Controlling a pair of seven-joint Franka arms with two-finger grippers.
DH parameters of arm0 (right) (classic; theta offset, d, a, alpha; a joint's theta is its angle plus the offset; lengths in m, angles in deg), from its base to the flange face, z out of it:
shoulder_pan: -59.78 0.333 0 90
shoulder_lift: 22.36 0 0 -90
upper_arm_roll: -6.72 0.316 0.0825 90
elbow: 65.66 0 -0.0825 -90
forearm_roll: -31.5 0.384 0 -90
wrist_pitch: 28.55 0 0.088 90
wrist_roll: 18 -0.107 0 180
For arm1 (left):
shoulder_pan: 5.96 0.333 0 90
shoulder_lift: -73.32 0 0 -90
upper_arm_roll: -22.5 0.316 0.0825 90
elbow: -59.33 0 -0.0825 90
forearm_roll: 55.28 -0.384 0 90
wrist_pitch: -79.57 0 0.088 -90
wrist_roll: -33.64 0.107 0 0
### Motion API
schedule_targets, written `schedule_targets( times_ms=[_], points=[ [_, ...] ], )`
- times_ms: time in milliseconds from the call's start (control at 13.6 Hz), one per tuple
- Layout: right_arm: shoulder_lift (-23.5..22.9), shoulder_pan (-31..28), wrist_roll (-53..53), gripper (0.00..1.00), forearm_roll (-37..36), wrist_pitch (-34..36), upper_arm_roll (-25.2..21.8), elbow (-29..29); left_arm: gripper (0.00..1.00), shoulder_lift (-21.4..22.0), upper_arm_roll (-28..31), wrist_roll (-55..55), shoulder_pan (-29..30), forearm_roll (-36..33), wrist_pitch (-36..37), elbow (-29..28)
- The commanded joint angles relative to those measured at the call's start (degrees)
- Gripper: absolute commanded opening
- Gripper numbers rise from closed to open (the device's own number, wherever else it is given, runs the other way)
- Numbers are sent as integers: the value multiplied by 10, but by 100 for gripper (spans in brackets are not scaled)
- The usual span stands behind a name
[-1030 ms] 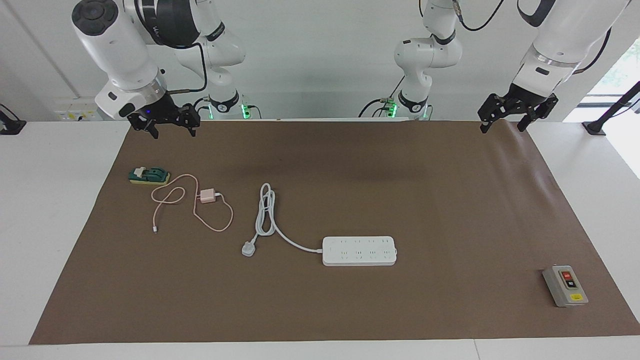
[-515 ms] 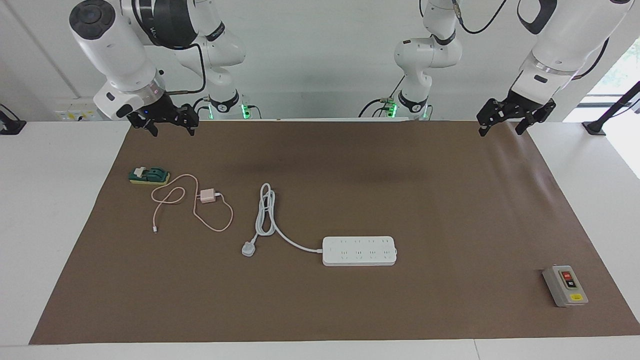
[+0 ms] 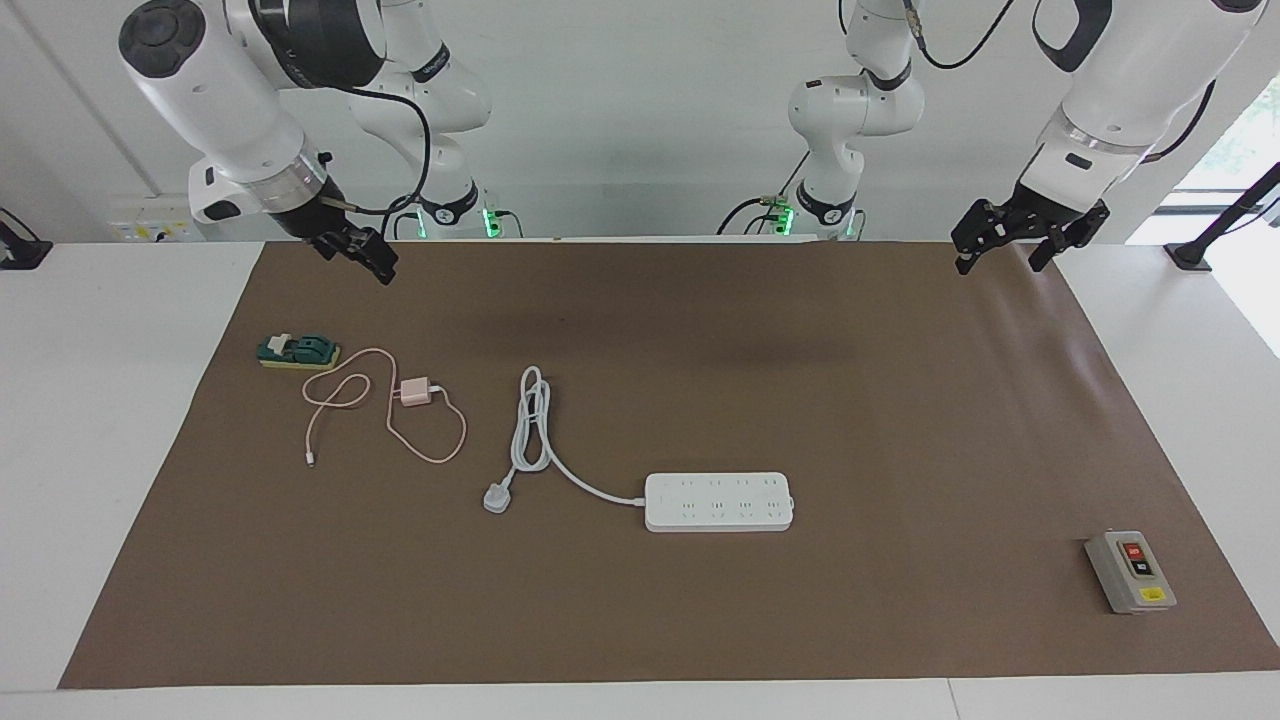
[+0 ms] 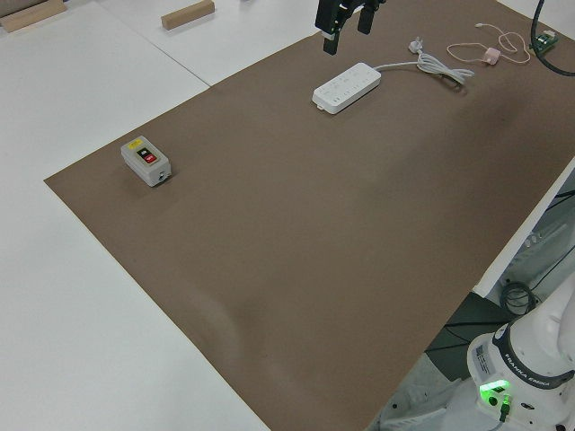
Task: Plug charger into power strip
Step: 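Move the left gripper toward the power strip while the right gripper approaches the charger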
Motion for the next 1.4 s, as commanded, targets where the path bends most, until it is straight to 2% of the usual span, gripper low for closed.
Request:
schedule_targets(
  times_ms=[0, 221, 368, 515, 809, 1103, 1324],
  points=[
    [-34, -32, -71, 100, 46, -23, -7, -10, 100, -15, 4, 5, -10, 38, -33, -4],
    [-42, -48, -189, 100, 75, -55, -12, -33, 100, -28, 4, 6, -8, 64, -38, 2],
    [-41, -49, -254, 100, 88, -74, -12, -57, 100, -52, 4, 10, -10, 92, -43, 2],
    [-40, -62, -290, 100, 121, -80, -13, -82, 100, -64, 4, -4, -24, 100, -41, -1],
    [-48, -70, -281, 100, 173, -176, -12, -144, 100, -72, 4, -4, -20, 167, -38, -4],
    [-57, -73, -158, 100, 191, -199, -12, -188, 100, -94, 5, 4, -16, 302, -43, -10],
    [-57, -70, -106, 100, 192, -218, -12, -207, 100, -117, 6, 28, -1, 403, -43, -11]
  ],
)
